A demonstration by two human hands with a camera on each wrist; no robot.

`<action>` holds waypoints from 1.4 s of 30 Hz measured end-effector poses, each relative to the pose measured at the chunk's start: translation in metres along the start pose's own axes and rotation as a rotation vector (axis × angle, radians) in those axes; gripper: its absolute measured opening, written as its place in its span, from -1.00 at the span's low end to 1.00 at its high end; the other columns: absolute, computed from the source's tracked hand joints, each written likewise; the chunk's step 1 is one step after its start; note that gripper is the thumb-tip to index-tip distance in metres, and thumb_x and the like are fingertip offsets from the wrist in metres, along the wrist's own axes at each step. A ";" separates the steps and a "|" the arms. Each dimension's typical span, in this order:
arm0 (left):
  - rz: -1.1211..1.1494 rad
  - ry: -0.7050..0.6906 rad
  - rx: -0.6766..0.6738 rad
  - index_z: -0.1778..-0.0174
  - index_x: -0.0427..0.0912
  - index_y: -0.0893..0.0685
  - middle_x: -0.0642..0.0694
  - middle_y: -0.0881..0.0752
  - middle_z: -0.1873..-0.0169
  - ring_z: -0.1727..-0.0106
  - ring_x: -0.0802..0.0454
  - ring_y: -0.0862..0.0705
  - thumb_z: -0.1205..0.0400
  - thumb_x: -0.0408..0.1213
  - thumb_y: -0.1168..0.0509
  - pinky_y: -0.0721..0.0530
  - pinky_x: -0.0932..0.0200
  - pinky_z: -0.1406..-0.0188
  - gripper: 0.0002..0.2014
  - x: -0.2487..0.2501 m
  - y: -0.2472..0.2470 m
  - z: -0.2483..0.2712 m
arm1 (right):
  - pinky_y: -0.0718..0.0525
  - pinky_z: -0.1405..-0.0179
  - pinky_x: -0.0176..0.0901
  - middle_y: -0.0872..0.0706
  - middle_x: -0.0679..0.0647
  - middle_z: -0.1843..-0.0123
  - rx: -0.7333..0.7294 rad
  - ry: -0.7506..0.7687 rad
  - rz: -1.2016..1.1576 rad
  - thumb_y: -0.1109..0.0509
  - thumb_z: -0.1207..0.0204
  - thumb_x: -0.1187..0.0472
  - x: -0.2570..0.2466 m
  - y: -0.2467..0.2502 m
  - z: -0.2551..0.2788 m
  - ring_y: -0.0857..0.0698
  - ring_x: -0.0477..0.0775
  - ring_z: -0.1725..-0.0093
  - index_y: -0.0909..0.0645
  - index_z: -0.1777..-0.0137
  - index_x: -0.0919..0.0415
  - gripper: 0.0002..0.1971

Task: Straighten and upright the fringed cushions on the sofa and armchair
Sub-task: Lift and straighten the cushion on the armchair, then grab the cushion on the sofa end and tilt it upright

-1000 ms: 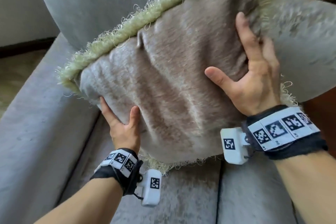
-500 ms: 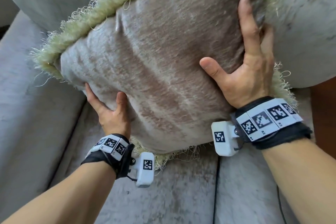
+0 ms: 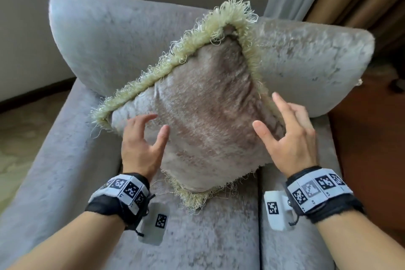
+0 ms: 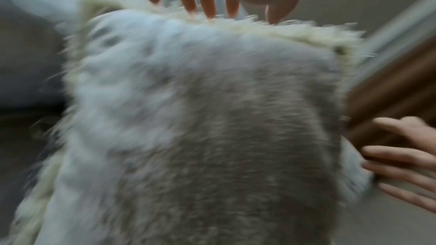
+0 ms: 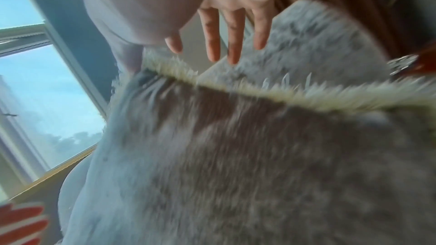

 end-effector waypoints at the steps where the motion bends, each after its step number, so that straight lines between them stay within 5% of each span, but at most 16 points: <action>1: -0.021 -0.064 -0.105 -0.31 -0.03 -0.68 0.07 -0.68 -0.22 -0.27 0.05 -0.65 -0.62 0.17 -0.30 -0.57 0.04 -0.32 -0.55 0.021 0.005 -0.002 | -0.58 -0.24 -0.06 -0.59 0.04 -0.33 -0.034 -0.047 0.007 -0.36 -0.51 -0.37 0.000 0.014 0.006 -0.62 0.07 -0.30 -0.45 -0.65 -0.09 -0.26; 6: -0.247 -0.293 -0.654 -0.53 0.18 -0.51 0.17 -0.69 -0.22 -0.15 0.22 -0.69 -0.58 0.41 -0.08 -0.71 0.06 -0.23 -0.35 0.119 0.004 0.001 | -0.66 -0.19 0.01 -0.69 -0.08 -0.26 -0.236 -0.252 0.156 -0.20 -0.43 -0.53 0.012 0.094 0.038 -0.71 0.01 -0.20 -0.41 -0.63 -0.24 -0.22; 12: -0.310 -0.632 -0.899 -0.62 0.32 -0.35 0.10 -0.76 -0.28 -0.13 0.11 -0.79 -0.64 0.34 -0.17 -0.76 -0.09 -0.26 -0.40 0.242 -0.017 0.044 | -0.70 -0.10 0.03 -0.70 -0.12 -0.17 -0.259 -0.467 0.321 -0.15 -0.47 -0.51 0.012 0.217 0.105 -0.75 0.05 -0.12 -0.37 -0.62 -0.27 -0.27; 17: -0.338 -0.898 -1.108 -0.57 0.32 -0.44 0.17 -0.78 -0.18 -0.17 0.03 -0.78 -0.55 0.39 -0.15 -0.74 -0.09 -0.23 -0.36 0.360 -0.045 0.127 | -0.72 -0.09 0.08 -0.74 -0.13 -0.15 -0.157 -0.709 0.402 -0.11 -0.50 -0.53 0.015 0.333 0.198 -0.74 0.06 -0.12 -0.46 -0.55 -0.23 -0.31; 24: -0.296 -1.221 -1.298 -0.52 0.27 -0.50 0.18 -0.79 -0.15 -0.21 -0.01 -0.76 -0.62 0.29 -0.21 -0.72 -0.12 -0.25 -0.46 0.502 -0.083 0.302 | -0.61 -0.09 -0.04 -0.76 -0.01 -0.30 -0.026 -1.066 0.420 -0.19 -0.57 -0.44 0.027 0.467 0.348 -0.69 0.15 -0.31 -0.50 -0.56 -0.14 -0.35; 28: -0.309 -1.386 -1.403 -0.51 0.31 -0.48 0.22 -0.78 -0.16 -0.21 0.02 -0.75 -0.63 0.29 -0.20 -0.72 -0.13 -0.26 -0.49 0.560 -0.097 0.420 | -0.67 -0.19 0.08 -0.78 0.01 -0.29 0.042 -1.185 0.446 -0.11 -0.50 -0.54 0.047 0.525 0.428 -0.71 0.19 -0.29 -0.50 -0.55 -0.18 -0.27; 37: -0.324 -1.718 -1.498 -0.49 0.22 -0.55 0.13 -0.82 -0.14 -0.20 0.02 -0.77 -0.62 0.24 -0.27 -0.69 -0.07 -0.29 -0.49 0.666 -0.131 0.678 | -0.57 0.01 0.02 -0.76 0.15 -0.31 0.170 -1.385 0.507 -0.15 -0.57 -0.45 0.094 0.679 0.627 -0.71 0.31 -0.23 -0.54 -0.51 -0.09 -0.35; 42: -0.296 -1.918 -1.584 -0.52 0.24 -0.53 0.14 -0.81 -0.19 -0.23 0.01 -0.75 -0.63 0.27 -0.27 -0.66 -0.11 -0.34 -0.47 0.700 -0.133 0.813 | -0.63 -0.09 0.05 -0.80 0.07 -0.23 0.240 -1.551 0.525 -0.12 -0.52 -0.52 0.116 0.740 0.738 -0.71 0.27 -0.25 -0.50 -0.53 -0.14 -0.29</action>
Point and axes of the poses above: each hand's wrist, its own z-axis away from the middle knuckle, its own y-axis out of the back of the hand, x = y × z, the point moved 2 cm from there along -z, towards the middle knuckle
